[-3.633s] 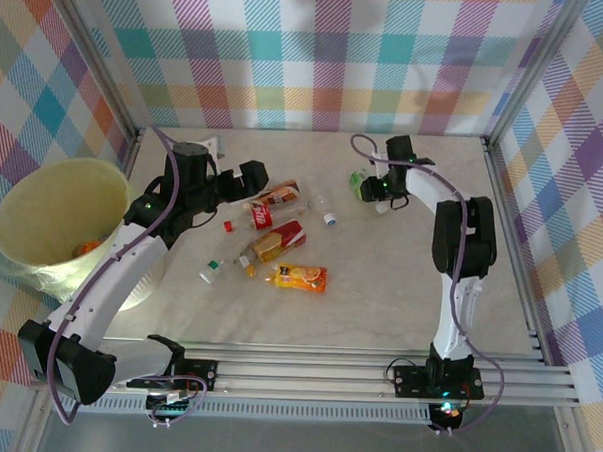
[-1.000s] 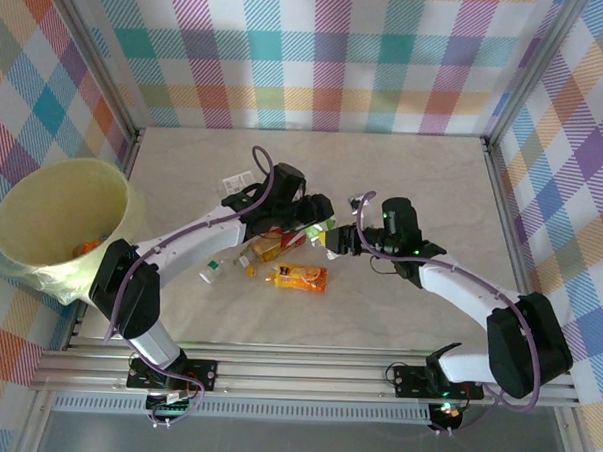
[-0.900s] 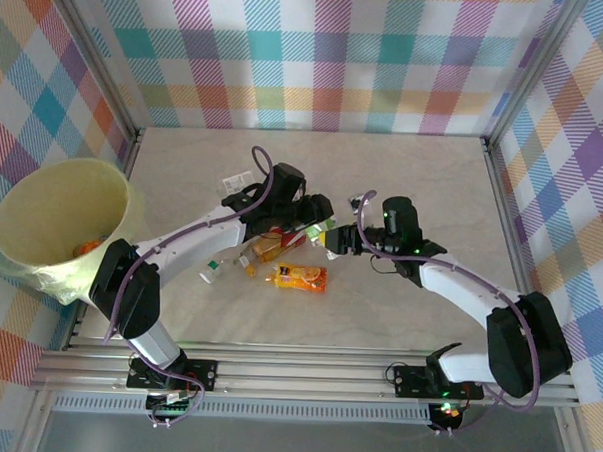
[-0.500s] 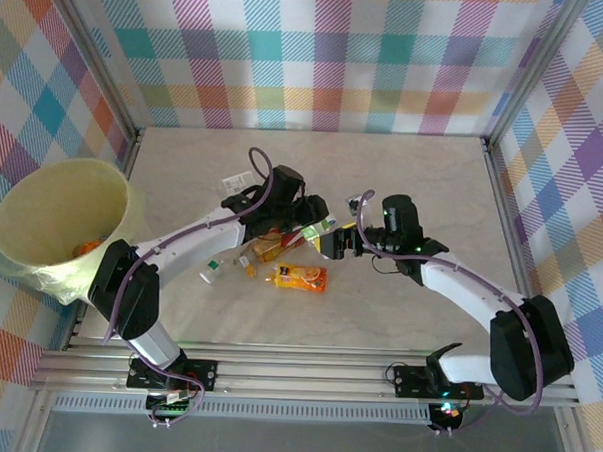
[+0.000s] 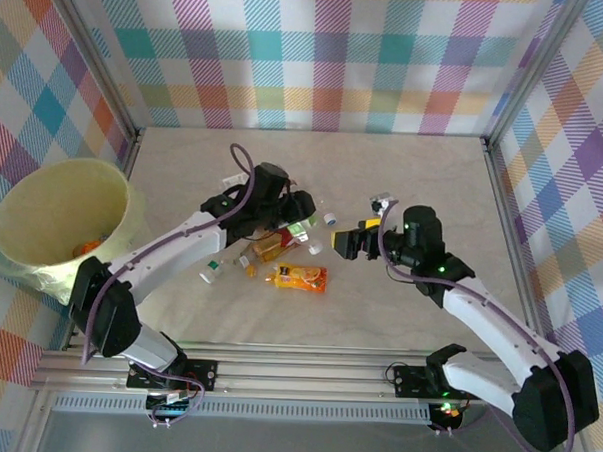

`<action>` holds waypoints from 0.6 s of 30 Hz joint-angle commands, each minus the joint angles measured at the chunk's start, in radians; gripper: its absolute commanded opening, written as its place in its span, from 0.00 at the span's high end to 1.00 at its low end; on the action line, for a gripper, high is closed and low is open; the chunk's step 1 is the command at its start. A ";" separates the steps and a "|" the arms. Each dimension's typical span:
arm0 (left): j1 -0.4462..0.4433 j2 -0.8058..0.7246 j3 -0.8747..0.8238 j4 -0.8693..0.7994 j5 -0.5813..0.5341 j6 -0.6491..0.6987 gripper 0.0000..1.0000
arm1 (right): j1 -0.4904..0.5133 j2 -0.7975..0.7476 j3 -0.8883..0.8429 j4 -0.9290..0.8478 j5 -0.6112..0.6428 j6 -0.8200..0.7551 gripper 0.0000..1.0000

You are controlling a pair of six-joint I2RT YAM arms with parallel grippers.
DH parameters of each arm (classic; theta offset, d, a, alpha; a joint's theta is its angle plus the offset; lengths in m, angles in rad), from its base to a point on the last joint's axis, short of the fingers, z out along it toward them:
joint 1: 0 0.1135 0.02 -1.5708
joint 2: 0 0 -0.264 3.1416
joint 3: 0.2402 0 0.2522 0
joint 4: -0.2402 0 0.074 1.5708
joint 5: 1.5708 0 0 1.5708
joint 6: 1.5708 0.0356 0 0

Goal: Put the plastic bottles in the bin

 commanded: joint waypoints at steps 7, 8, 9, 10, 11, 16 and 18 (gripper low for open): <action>0.119 -0.206 0.057 -0.137 -0.012 0.100 0.42 | 0.008 -0.064 -0.036 0.047 0.194 -0.015 0.00; 0.132 -0.225 0.069 -0.155 -0.016 0.111 0.42 | 0.008 -0.064 -0.038 0.055 0.204 -0.014 0.00; 0.143 -0.244 0.084 -0.172 -0.020 0.124 0.43 | 0.008 -0.063 -0.040 0.061 0.210 -0.013 0.00; 0.156 -0.262 0.100 -0.190 -0.024 0.136 0.43 | 0.007 -0.062 -0.042 0.066 0.217 -0.013 0.00; 0.168 -0.276 0.115 -0.206 -0.026 0.148 0.42 | 0.007 -0.060 -0.044 0.073 0.221 -0.013 0.00; 0.193 -0.338 0.233 -0.327 -0.134 0.231 0.42 | 0.008 -0.043 -0.044 0.086 0.223 -0.007 0.00; 0.201 -0.341 0.299 -0.394 -0.189 0.266 0.41 | 0.008 -0.037 -0.043 0.088 0.224 -0.002 0.00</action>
